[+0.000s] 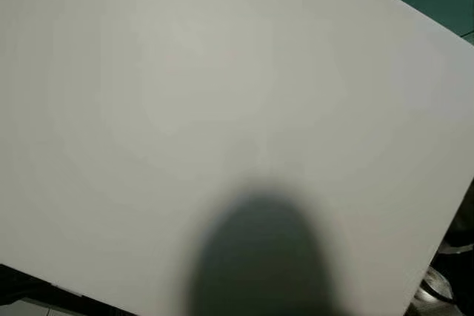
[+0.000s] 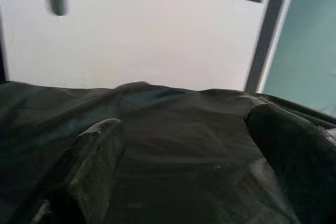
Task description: Building children table
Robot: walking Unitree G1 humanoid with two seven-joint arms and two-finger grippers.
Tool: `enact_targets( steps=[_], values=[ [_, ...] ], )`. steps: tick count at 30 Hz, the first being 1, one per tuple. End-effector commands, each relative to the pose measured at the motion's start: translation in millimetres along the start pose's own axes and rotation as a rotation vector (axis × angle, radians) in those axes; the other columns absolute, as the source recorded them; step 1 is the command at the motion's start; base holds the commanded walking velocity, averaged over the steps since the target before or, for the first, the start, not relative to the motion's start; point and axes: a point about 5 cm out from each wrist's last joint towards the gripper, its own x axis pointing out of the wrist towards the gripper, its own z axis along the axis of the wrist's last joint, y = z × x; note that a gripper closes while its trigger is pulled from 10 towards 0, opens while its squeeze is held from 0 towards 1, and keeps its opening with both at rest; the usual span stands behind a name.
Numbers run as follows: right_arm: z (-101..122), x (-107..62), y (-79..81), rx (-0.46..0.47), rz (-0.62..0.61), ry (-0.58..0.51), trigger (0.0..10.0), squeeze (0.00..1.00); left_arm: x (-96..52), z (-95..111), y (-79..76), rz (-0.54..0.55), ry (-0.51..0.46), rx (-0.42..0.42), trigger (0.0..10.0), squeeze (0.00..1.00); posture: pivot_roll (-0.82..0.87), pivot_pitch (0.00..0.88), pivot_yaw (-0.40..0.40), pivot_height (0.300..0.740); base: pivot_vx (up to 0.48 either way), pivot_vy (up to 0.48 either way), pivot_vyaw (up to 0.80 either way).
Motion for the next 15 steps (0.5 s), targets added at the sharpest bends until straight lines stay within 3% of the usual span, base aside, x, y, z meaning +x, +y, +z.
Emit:
enact_targets(
  steps=[1, 11, 14, 15],
  values=[
    [-3.1, -5.0, -4.3, 0.005, -0.007, 0.018, 10.0, 0.0, 1.0, 4.1, 0.6, -0.002, -0.02, 0.009, 10.0, 0.0, 0.0, 0.0, 0.049, 0.74, 0.0, 0.0, 0.0],
    [-25.3, -16.6, -6.0, 0.015, -0.084, 0.118, 10.0, 0.0, 3.2, 3.2, -0.8, -0.02, -0.017, 0.005, 10.0, 0.0, -0.01, 0.0, 0.059, 0.74, 0.0, 0.0, 0.0],
    [-26.7, -14.7, -12.1, 0.007, -0.122, 0.145, 10.0, 0.0, 3.9, 3.2, -1.3, -0.024, -0.018, 0.004, 10.0, 0.0, -0.01, 0.0, 0.06, 0.74, 0.0, 0.0, 0.0],
    [-35.1, -13.7, -20.9, -0.039, -0.174, 0.222, 10.0, 0.0, 4.5, 3.1, -1.5, -0.026, -0.018, 0.004, 10.0, 0.0, -0.01, 0.0, 0.06, 0.74, 0.0, 0.0, 0.0]
  ],
)
